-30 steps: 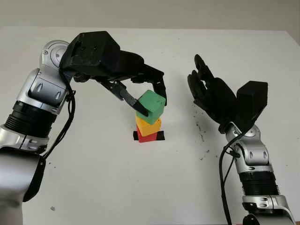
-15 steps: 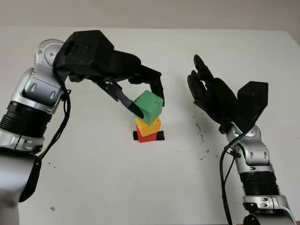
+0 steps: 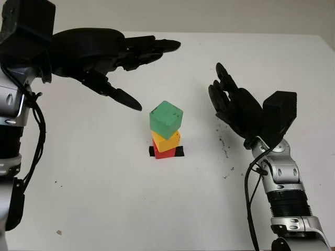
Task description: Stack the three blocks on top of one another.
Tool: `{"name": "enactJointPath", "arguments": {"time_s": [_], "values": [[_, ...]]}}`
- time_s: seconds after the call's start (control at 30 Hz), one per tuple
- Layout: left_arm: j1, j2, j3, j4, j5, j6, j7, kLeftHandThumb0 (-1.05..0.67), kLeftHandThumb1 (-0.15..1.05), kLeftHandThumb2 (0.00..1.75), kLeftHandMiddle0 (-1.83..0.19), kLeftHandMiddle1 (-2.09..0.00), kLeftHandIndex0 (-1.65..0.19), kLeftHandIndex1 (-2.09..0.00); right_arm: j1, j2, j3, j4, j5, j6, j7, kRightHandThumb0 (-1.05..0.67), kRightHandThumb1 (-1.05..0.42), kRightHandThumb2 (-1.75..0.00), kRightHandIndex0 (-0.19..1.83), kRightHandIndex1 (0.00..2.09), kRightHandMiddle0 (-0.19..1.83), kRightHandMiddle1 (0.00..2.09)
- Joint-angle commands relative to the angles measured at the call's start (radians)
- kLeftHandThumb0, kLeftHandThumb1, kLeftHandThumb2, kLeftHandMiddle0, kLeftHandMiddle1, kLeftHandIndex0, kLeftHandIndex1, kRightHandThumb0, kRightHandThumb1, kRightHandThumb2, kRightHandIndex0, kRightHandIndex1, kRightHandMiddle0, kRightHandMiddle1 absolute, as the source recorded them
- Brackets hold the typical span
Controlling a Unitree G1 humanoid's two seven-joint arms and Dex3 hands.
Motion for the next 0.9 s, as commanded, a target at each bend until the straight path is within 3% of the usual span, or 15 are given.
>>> {"name": "enactJointPath", "arguments": {"time_s": [0.0,0.07,0.2,0.33,0.6,0.87], "values": [[0.042,-0.025,0.071,-0.047,-0.030,0.002,0.084,-0.90,0.93,0.08,0.19,0.00,0.19,0.00,-0.015,0.004,-0.006,0.004,0.015,0.007,0.004,-0.62,-1.05,-0.57,-0.19,0.00,-0.19,0.03],[0.095,-0.062,0.128,-0.081,-0.053,-0.010,0.183,-0.96,1.02,0.17,0.19,0.00,0.19,0.00,-0.015,0.004,-0.006,0.009,0.021,0.003,0.007,-0.61,-1.05,-0.59,-0.19,0.00,-0.19,0.01],[0.225,-0.193,0.257,-0.149,-0.146,0.031,0.409,-0.91,1.05,0.53,0.19,0.00,0.19,0.00,-0.015,0.001,0.002,0.015,0.005,-0.004,-0.003,-0.59,-1.05,-0.64,-0.19,0.00,-0.19,0.00],[0.333,-0.276,0.308,-0.177,-0.172,0.008,0.553,-0.83,1.05,0.62,0.19,0.00,0.19,0.00,-0.022,0.019,-0.008,0.029,0.018,-0.040,-0.014,-0.60,-1.05,-0.65,-0.19,0.00,-0.19,0.00],[0.482,-0.376,0.313,-0.100,-0.131,-0.158,0.695,-0.80,1.05,0.65,0.19,0.00,0.19,0.00,-0.051,0.074,-0.045,0.105,0.062,-0.113,-0.059,-0.63,-1.05,-0.66,-0.19,0.00,-0.19,0.00],[0.601,-0.445,0.290,-0.026,-0.115,-0.331,0.730,-0.77,1.05,0.72,0.19,0.00,0.19,0.00,-0.027,0.115,-0.076,0.099,0.095,-0.132,-0.115,-0.65,-1.05,-0.72,-0.19,0.00,-0.19,0.00]]}}
